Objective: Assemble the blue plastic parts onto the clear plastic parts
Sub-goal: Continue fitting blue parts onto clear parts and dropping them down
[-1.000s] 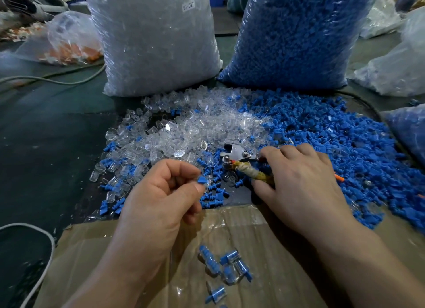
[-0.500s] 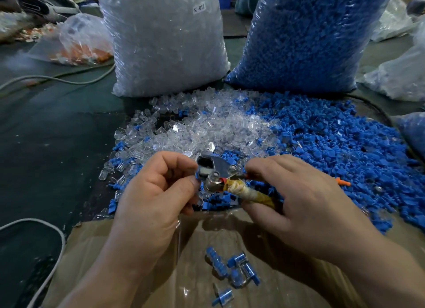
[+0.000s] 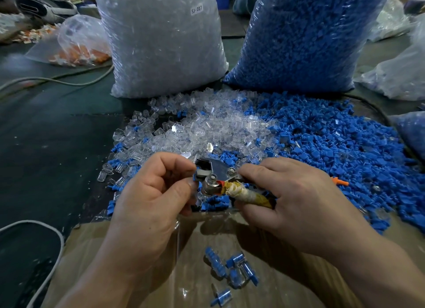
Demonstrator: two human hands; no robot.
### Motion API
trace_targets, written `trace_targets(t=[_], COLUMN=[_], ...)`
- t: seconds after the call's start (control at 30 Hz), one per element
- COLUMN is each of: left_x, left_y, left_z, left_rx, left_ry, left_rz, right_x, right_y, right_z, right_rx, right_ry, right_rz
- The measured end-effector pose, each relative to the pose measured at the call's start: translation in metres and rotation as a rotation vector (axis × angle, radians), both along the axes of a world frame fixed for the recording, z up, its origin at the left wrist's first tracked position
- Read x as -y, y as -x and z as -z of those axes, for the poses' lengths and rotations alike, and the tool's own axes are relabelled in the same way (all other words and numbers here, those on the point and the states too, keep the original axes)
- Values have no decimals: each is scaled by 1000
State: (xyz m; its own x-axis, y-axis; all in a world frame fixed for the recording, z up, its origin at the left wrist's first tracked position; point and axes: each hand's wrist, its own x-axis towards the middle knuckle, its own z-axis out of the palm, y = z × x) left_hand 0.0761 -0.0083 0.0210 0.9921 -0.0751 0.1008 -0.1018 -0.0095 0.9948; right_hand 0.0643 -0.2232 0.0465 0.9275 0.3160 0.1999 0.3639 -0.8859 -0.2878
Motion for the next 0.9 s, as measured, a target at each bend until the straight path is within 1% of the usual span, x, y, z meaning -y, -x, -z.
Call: trace_targets(t=[0.1,0.2,0.3,0.4,0.5,0.57,0.67,0.73,0.8,0.9], left_x=[1,1,-1,5,13,17,21,23,25,27], left_y=[1,-2,-5,-3,1,3,6,8,9,12], left_z=[-3,0,2,1,0,-1,0,3,3,0], left_rx=[30,57,-17,-168,-173,-149,-94,-45,28,129], left_ry=[-28,-64,-91,-148,-272,-315,-376,-398,-407,-409], left_rz=[1,-71,-122,-14,27,-4,-50,-45,-32,-41], right_x=[-1,4,11,13,10,8,1,-13,-24,-25], right_y=[1,1,-5,-14,-20,-20,-12,-5,0,0], right_z=[0,2,5,7,9,9,6,5,7,10], right_rx=[-5,20,32,-59,-103,-100,-3,78,136,184], right_ry=[-39,-26,82,198,245,226,126,59,45,18], right_rz=[-2,32,163,266,281,284,228,116,-7,-43])
